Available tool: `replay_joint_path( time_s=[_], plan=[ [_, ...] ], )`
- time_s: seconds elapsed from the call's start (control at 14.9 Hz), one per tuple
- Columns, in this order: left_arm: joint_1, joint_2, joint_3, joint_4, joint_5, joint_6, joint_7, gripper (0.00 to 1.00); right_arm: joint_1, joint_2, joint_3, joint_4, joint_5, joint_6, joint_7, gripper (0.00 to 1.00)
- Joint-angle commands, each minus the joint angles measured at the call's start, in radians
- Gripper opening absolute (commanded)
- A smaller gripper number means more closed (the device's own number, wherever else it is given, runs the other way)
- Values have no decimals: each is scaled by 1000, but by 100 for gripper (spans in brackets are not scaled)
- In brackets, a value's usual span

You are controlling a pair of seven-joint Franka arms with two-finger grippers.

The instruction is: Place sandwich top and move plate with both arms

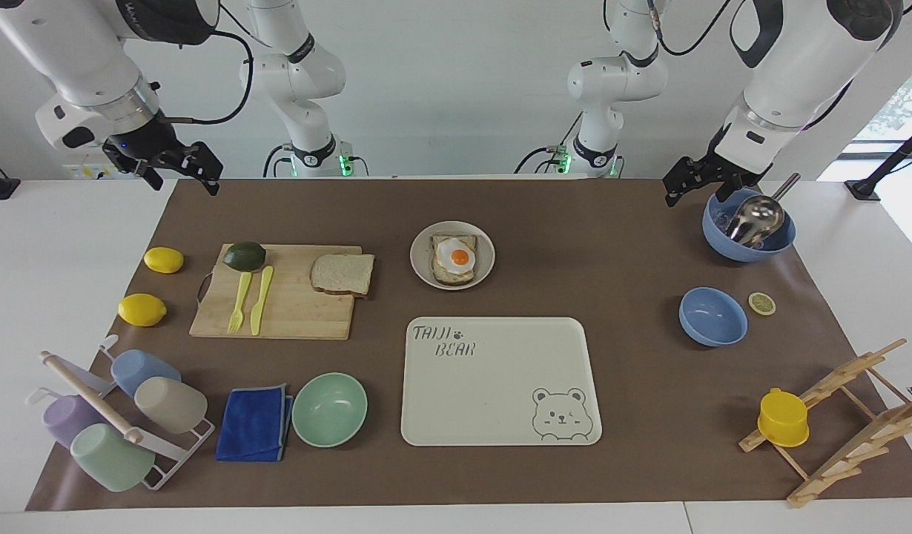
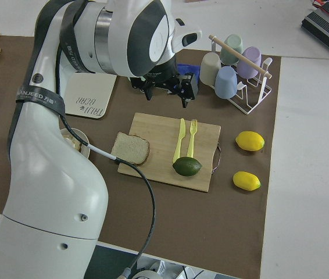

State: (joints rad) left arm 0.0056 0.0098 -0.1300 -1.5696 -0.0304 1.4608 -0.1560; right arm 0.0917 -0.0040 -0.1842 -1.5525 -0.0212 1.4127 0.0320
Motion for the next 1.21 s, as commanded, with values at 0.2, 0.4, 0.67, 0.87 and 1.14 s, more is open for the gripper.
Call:
replay_joint_path(
  time_s=[0.2,0.4,0.67,0.87,1.14],
  plan=[
    [11,-30,-2,-35,-10,16,12,100,14,1,-3,11,18,-12,-4,100],
    [10,-30,-2,-35,-10,16,12,100,14,-14,0,-24,18,-18,-12,100],
    [11,-30,-2,-35,-10,16,12,100,57,-33,8,-85,20,61,-35,100],
    [10,-30,-3,-35,-10,16,12,100,204,-31,11,-182,1,184,133,100],
    [11,-30,-2,-35,-10,15,12,100,396,136,11,-167,-89,219,380,100]
  ],
)
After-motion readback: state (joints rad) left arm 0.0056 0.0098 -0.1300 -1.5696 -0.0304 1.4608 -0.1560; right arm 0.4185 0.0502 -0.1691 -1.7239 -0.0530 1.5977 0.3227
